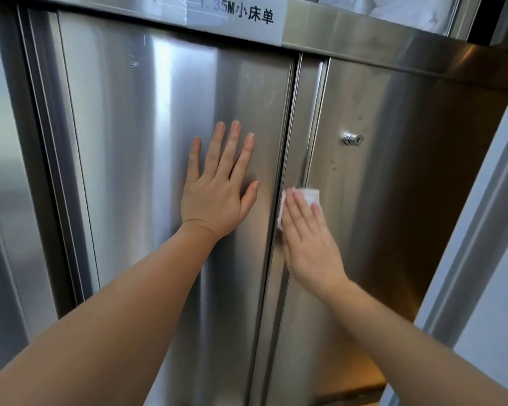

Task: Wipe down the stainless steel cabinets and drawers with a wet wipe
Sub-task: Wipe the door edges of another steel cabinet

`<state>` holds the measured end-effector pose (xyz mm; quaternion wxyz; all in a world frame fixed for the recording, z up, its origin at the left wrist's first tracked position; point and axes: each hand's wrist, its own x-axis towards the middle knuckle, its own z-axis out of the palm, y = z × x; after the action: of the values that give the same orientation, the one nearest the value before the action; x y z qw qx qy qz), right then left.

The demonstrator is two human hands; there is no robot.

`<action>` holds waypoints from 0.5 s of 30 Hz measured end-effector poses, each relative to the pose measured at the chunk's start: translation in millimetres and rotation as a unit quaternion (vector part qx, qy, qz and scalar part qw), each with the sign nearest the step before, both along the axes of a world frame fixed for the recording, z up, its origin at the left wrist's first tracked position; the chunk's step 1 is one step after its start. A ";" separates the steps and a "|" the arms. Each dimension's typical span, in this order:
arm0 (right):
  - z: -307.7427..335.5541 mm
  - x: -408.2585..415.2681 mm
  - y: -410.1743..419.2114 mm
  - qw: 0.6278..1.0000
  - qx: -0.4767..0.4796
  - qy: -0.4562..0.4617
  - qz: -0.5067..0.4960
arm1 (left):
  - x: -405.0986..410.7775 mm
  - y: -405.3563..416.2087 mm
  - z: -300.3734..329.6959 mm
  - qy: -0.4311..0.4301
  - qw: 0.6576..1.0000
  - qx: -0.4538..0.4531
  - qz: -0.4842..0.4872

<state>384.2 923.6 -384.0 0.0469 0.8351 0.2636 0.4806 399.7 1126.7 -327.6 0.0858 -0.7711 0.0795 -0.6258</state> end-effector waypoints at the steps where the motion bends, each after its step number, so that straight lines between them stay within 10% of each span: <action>1: 19.6 1.9 3.0 1.000 0.021 -0.005 0.002 | -0.3 0.0 0.0 0.001 1.000 0.000 0.001; 15: -117.7 -29.8 8.9 0.990 0.004 0.139 -0.024 | -4.0 -1.5 1.0 0.001 1.000 0.009 0.014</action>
<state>354.4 932.5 -501.7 0.0180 0.9000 0.2459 0.3596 395.6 1125.1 -326.6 0.1013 -0.7722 0.0742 -0.6229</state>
